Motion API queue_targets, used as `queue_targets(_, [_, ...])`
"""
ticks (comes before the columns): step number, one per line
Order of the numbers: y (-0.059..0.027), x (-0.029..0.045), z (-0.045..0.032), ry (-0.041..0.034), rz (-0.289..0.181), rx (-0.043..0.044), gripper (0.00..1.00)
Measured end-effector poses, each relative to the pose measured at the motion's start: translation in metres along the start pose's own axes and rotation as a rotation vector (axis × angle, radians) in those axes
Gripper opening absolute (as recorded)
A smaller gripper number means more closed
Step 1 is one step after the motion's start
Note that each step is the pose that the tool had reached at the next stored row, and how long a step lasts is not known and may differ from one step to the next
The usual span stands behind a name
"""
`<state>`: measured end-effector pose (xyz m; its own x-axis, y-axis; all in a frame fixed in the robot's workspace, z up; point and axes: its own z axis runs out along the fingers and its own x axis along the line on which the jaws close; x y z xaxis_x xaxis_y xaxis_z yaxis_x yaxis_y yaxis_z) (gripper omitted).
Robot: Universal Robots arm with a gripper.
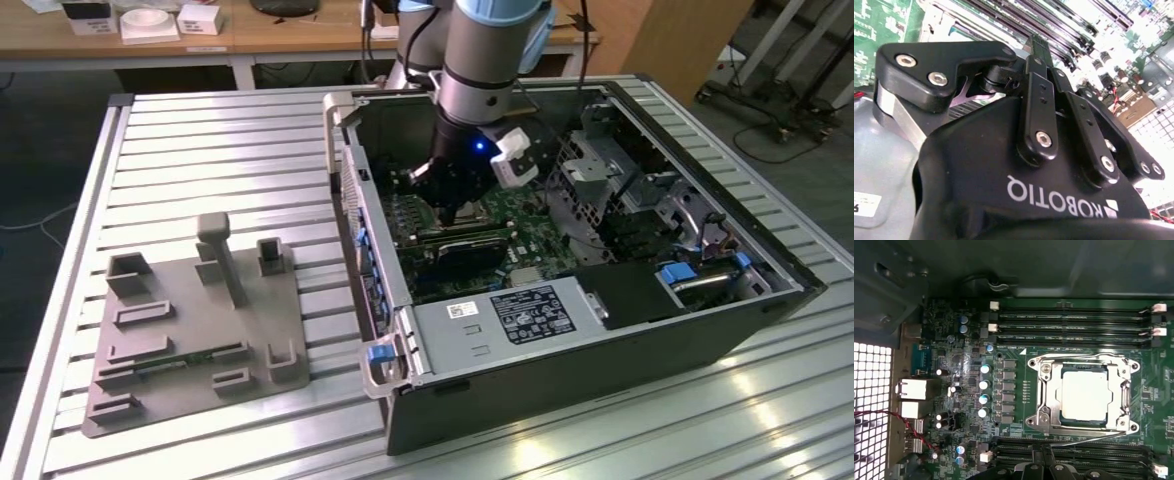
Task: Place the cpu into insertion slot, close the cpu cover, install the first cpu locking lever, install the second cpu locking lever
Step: 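Install the second cpu locking lever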
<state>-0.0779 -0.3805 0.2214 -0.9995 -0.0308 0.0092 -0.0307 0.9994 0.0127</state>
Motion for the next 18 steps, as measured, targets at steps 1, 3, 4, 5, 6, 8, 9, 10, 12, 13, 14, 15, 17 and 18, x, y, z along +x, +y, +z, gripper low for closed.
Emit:
queue_targets(1, [0.0000, 0.0004, 0.0003, 0.0006, -0.005, 0.0001, 0.10])
queue_targets(3, [0.0004, 0.0004, 0.0007, 0.0012, -0.008, 0.0000, 0.10])
queue_targets(4, [0.0004, 0.0005, 0.0008, 0.0013, -0.008, 0.0000, 0.10])
queue_targets(5, [0.0005, 0.0005, 0.0011, 0.0012, -0.008, -0.0003, 0.10])
queue_targets(6, [0.0006, 0.0005, 0.0016, 0.0011, -0.008, -0.0005, 0.10])
queue_targets(8, [0.0007, 0.0005, 0.0025, 0.0016, -0.009, -0.0004, 0.10])
queue_targets(9, [0.0007, 0.0005, 0.0028, 0.0018, -0.010, -0.0003, 0.10])
queue_targets(10, [0.0008, 0.0005, 0.0030, 0.0019, -0.012, -0.0002, 0.10])
queue_targets(12, [0.0013, 0.0005, 0.0036, 0.0020, -0.013, -0.0002, 0.10])
queue_targets(13, [0.0016, 0.0005, 0.0039, 0.0019, -0.013, -0.0003, 0.10])
queue_targets(14, [0.0020, 0.0004, 0.0043, 0.0019, -0.013, -0.0004, 0.10])
queue_targets(15, [0.0022, 0.0004, 0.0050, 0.0019, -0.013, -0.0007, 0.10])
queue_targets(17, [0.0025, 0.0005, 0.0065, 0.0019, -0.013, -0.0019, 0.10])
queue_targets(18, [0.0026, 0.0007, 0.0074, 0.0019, -0.013, -0.0025, 0.10])
